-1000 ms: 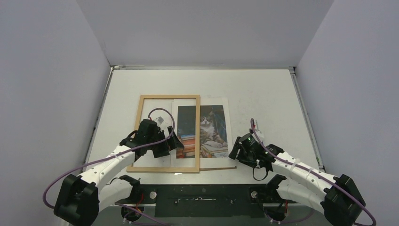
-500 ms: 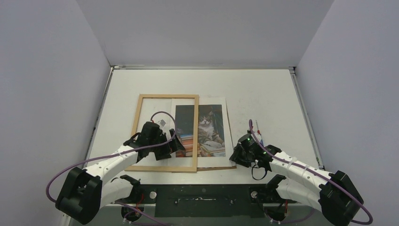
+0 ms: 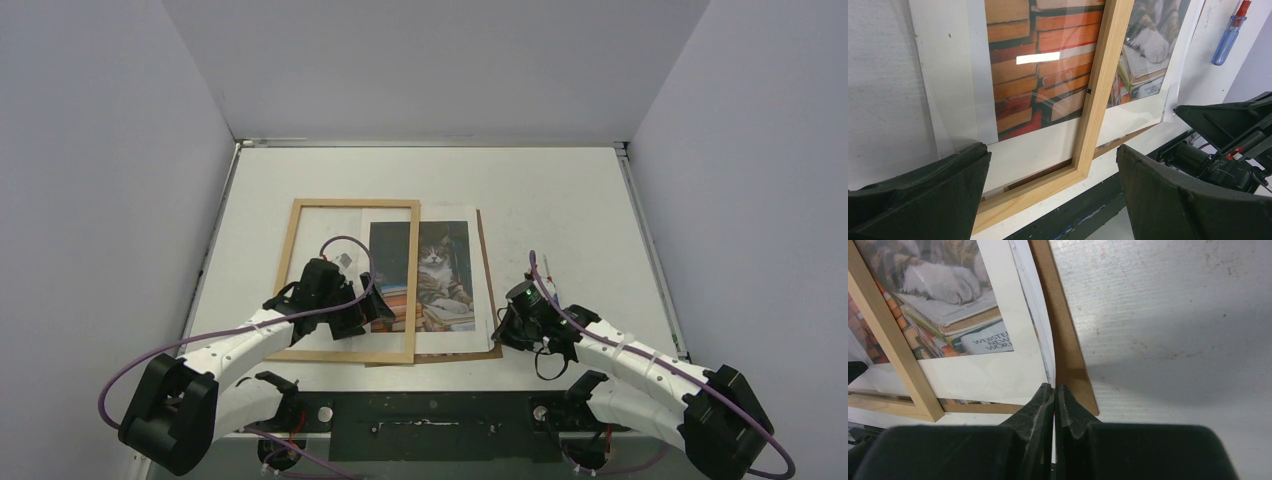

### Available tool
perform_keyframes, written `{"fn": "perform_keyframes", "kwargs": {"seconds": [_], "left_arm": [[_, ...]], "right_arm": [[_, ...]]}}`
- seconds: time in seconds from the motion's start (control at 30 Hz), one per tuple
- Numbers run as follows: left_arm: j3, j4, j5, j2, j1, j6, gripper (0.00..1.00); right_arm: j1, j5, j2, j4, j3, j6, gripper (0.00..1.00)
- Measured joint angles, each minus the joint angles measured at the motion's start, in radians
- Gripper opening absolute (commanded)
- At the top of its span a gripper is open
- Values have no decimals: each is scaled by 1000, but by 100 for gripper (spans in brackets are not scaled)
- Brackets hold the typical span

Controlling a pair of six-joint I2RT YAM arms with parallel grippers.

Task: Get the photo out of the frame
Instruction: Remove the photo frame item from the photo frame.

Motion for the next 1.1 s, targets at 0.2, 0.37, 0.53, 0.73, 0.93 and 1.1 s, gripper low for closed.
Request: {"fn": "perform_keyframes", "kwargs": {"seconds": [0.2, 0.37, 0.53, 0.73, 0.93, 1.1], "left_arm": [[0, 2, 0, 0, -1, 0, 97], [0, 2, 0, 0, -1, 0, 97], [0, 3, 0, 7, -1, 0, 97], [0, 15, 3, 18, -7, -1, 97], [3, 8, 2, 17, -9, 3, 97], [9, -18, -6, 5, -9, 18, 97]], "right_arm": [[0, -2, 0, -11, 15, -16, 0], [0, -8, 0, -33, 48, -53, 0], [23, -14, 23, -54, 103, -101, 6], [97, 8, 72, -45, 126, -117, 2], [140, 30, 159, -6, 126, -88, 3], [153, 24, 164, 51, 106, -69, 8]]}}
